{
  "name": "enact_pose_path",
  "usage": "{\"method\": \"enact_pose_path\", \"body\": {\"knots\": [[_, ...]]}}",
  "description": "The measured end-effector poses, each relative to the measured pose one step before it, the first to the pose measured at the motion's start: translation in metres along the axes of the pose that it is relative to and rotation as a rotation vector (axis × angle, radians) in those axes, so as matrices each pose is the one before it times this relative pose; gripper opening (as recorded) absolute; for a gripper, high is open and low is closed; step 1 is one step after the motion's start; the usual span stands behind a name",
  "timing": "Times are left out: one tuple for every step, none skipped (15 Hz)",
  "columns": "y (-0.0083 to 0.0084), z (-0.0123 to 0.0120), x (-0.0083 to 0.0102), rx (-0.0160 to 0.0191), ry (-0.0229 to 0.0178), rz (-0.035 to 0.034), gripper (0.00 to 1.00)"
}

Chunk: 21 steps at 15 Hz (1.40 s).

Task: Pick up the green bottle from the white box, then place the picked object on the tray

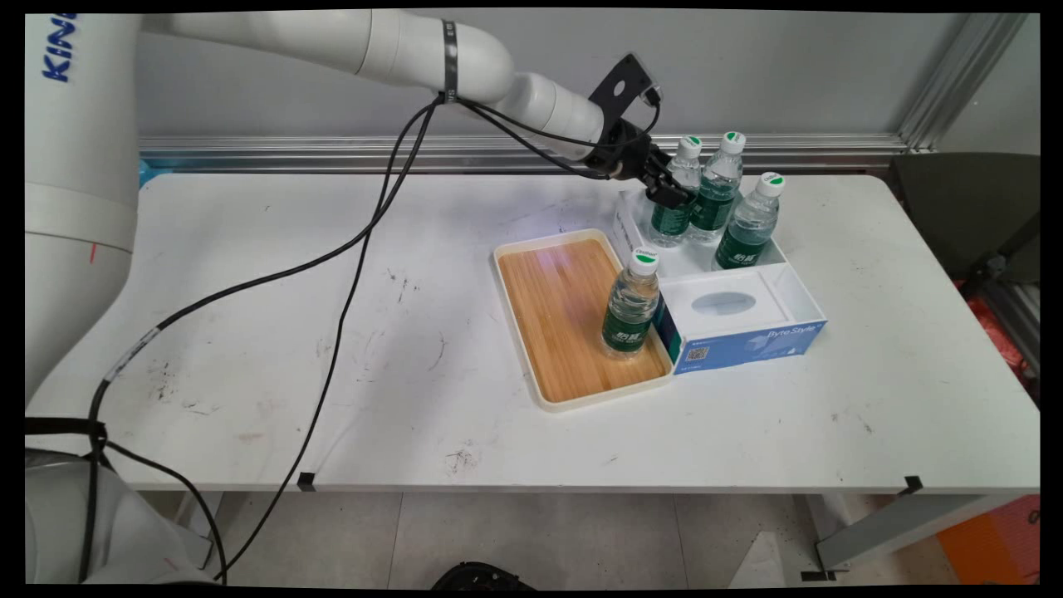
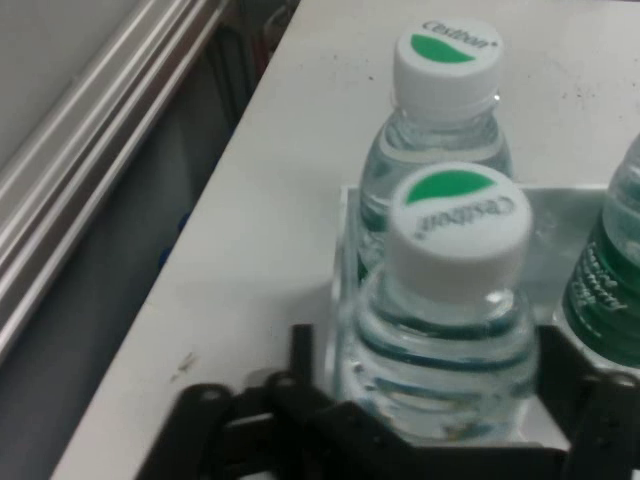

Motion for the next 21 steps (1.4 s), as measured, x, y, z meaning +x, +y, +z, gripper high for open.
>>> {"method": "enact_pose_path", "body": {"knots": [[0.00011,0.00104,-0.00124,-0.00355,-0.00151,-0.00412,0.00],[0.00024,0.00073,-0.00070,-0.00381,-0.00144,-0.00272,0.00],[0.00029,0.00031,-0.00108,-0.00450,-0.00173,-0.00350,0.00],[0.00033,0.00036,-0.00059,-0.00393,-0.00104,-0.00245,0.00],[0.00042,0.00014,-0.00074,-0.00433,-0.00159,-0.00256,0.00],[0.00011,0.00053,-0.00022,-0.00356,-0.00103,-0.00225,0.00],[0.00041,-0.00015,-0.00038,-0.00332,-0.00099,-0.00234,0.00],[-0.00021,-0.00049,0.00014,-0.00142,0.00059,-0.00137,0.00],[-0.00006,-0.00054,0.00131,-0.00068,0.00242,0.00021,0.00],[-0.00043,-0.00126,0.00202,0.00137,0.00454,0.00033,0.00],[-0.00040,-0.00145,0.00288,0.00115,0.00562,0.00132,0.00],[-0.00037,-0.00244,0.00403,0.00192,0.00791,0.00177,0.00],[0.00004,-0.00283,0.00477,0.00147,0.00847,0.00207,0.00],[0.00042,-0.00287,0.00444,0.00034,0.00724,0.00132,0.00],[0.00025,-0.00200,0.00301,0.00053,0.00492,0.00043,0.00],[0.00098,-0.00359,0.00508,0.00023,0.00754,0.00094,0.00],[0.00081,-0.00245,0.00339,-0.00019,0.00475,0.00048,0.00],[0.00141,-0.00342,0.00472,-0.00119,0.00567,0.00043,0.00],[0.00243,-0.00595,0.00684,-0.00119,0.00732,-0.00108,0.00],[0.00249,-0.00628,0.00645,-0.00083,0.00502,-0.00134,0.00],[0.00279,-0.00731,0.00621,-0.00061,0.00219,-0.00315,0.00]]}}
